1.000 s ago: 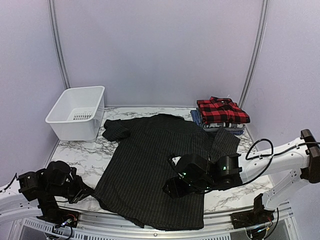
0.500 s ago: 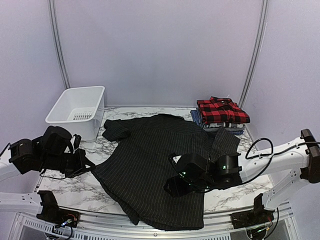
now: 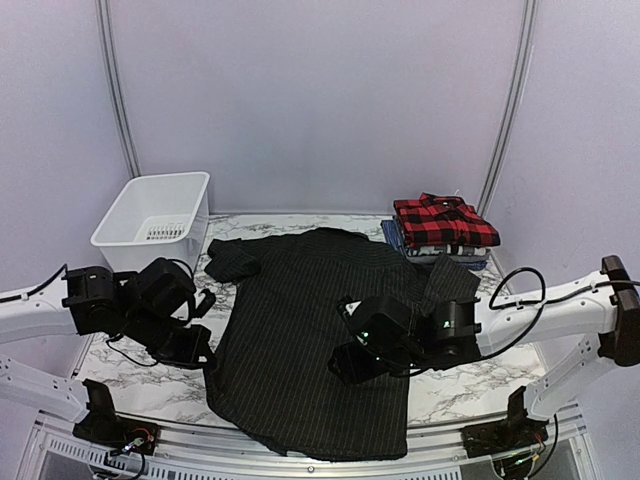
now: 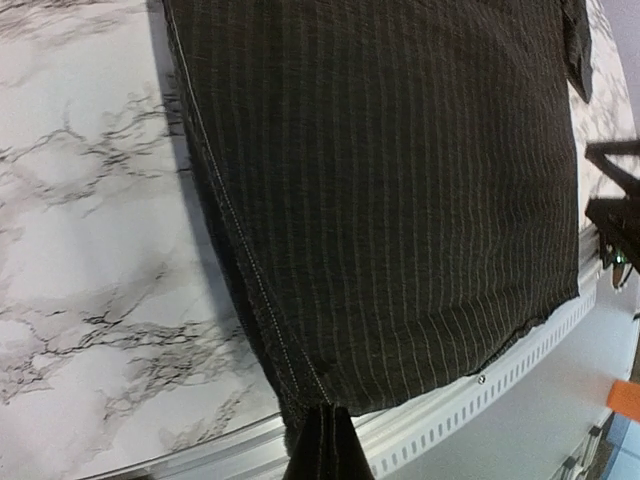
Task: Fold and stack the long sleeve shirts
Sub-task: Fold the corner of the shirt at the center of the board, then pick up the sleeve from the center of the board.
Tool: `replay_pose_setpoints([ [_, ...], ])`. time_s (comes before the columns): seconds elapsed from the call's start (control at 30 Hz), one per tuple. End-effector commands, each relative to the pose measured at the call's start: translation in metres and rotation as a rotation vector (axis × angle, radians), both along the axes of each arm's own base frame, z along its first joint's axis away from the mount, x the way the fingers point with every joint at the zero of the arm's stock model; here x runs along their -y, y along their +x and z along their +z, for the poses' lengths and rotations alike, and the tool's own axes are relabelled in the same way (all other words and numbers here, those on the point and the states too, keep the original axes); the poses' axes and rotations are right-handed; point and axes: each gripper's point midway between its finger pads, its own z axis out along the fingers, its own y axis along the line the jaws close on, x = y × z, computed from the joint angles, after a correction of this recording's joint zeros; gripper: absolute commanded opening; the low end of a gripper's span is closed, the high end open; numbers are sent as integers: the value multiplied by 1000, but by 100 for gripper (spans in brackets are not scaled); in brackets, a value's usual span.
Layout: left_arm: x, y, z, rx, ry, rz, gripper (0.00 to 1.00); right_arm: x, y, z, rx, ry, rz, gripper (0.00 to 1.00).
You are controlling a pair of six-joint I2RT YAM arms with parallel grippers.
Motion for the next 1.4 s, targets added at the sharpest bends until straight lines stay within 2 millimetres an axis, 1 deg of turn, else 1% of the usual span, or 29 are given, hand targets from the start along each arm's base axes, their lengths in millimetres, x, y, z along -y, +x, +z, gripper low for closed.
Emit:
replay_pose_setpoints([
  [0.0,38,-21,2,4,-34,-177,0,-2,18,18,38,21,-33,60],
  [0.1,62,-38,-9,-6,-35,-255,0,-3,23,22,48,31,-41,60],
  [0.13,70,-43,-16,-14,-26,-281,0,-3,23,23,49,31,-43,60],
  [0.23,98,-58,-26,-10,-31,-355,0,-5,26,22,51,30,-51,60],
  [0.3,116,-64,-28,6,-28,-399,0,-6,28,21,47,31,-53,60],
  [0.37,128,-65,-34,21,-4,-422,0,-7,30,20,44,36,-55,60],
  [0.43,133,-61,-39,33,11,-412,6,-9,31,21,47,35,-54,60],
  [0.47,135,-58,-39,45,14,-403,12,-9,32,21,48,33,-53,60],
  [0.53,135,-47,-34,77,15,-366,31,-8,33,20,52,27,-51,60],
  [0.6,133,-32,-22,108,-5,-313,36,-7,36,23,61,21,-49,60],
  [0.63,128,-21,-15,129,-7,-272,42,-7,38,25,73,17,-46,60],
  [0.7,115,7,2,182,-8,-170,48,-5,45,29,91,10,-51,61],
  [0.77,90,45,12,219,19,-36,54,-4,55,31,99,16,-56,60],
  [0.83,63,83,13,246,69,78,55,-2,66,31,103,28,-60,60],
  [0.9,35,120,9,284,151,186,57,1,79,30,110,30,-60,60],
  [0.93,21,136,4,294,195,230,58,1,84,29,112,29,-60,61],
  [1.07,-23,189,-14,304,328,342,59,3,104,30,132,27,-58,61],
  [1.13,-38,213,-23,300,363,381,60,7,113,28,134,29,-64,61],
  [1.2,-49,233,-30,309,396,403,61,8,120,25,133,32,-63,61],
  [1.27,-57,248,-39,307,428,410,61,8,125,25,136,26,-62,61],
  [1.37,-70,263,-56,298,491,422,61,7,128,23,138,10,-55,61],
])
